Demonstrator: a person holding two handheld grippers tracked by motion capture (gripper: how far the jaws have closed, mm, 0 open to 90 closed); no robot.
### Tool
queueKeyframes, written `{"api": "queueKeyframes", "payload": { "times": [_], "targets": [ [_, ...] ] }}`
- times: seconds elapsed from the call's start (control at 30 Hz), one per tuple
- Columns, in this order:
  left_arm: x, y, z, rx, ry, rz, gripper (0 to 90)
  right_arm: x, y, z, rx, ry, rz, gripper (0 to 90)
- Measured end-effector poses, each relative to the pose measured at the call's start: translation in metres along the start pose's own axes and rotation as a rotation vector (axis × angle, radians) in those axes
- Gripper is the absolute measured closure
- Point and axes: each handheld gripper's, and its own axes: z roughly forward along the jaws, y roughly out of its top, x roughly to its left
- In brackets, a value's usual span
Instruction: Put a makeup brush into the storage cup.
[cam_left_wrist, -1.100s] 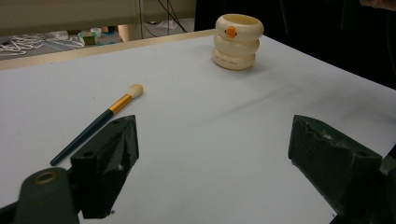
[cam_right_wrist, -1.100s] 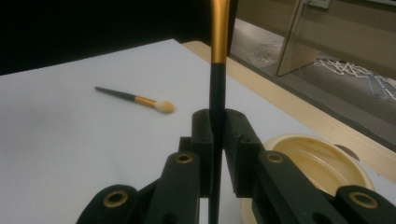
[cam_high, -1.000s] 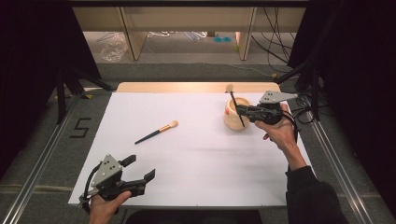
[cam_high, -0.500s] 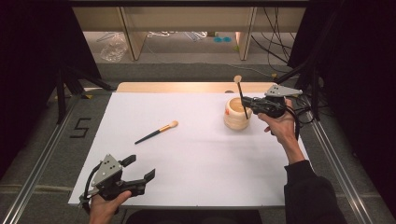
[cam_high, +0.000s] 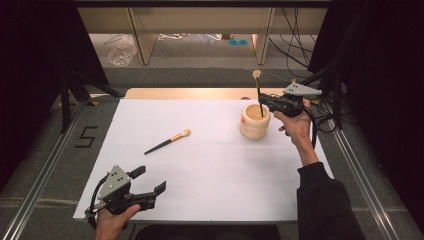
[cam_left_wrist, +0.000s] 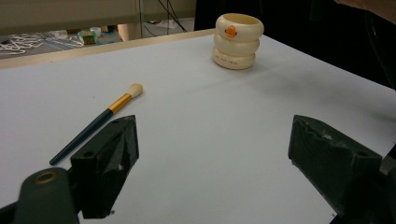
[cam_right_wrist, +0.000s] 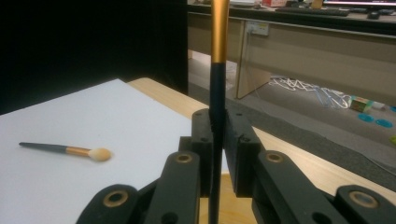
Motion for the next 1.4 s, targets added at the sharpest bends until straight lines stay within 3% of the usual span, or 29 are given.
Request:
{"api": "queueKeyframes", "payload": {
  "times": [0.8, 1.4],
  "targets": [
    [0.000, 0.000, 0.000, -0.002, -0.002, -0.004, 15.7, -0.010, -0.013, 0.014, -0.012, -0.048, 0.022, 83.6],
    [0.000, 0.000, 0.000, -0.002, -0.004, -0.002, 15.7, -0.010, -0.023, 0.021, 0.021, -0.038, 0.034, 83.5]
  ]
}}
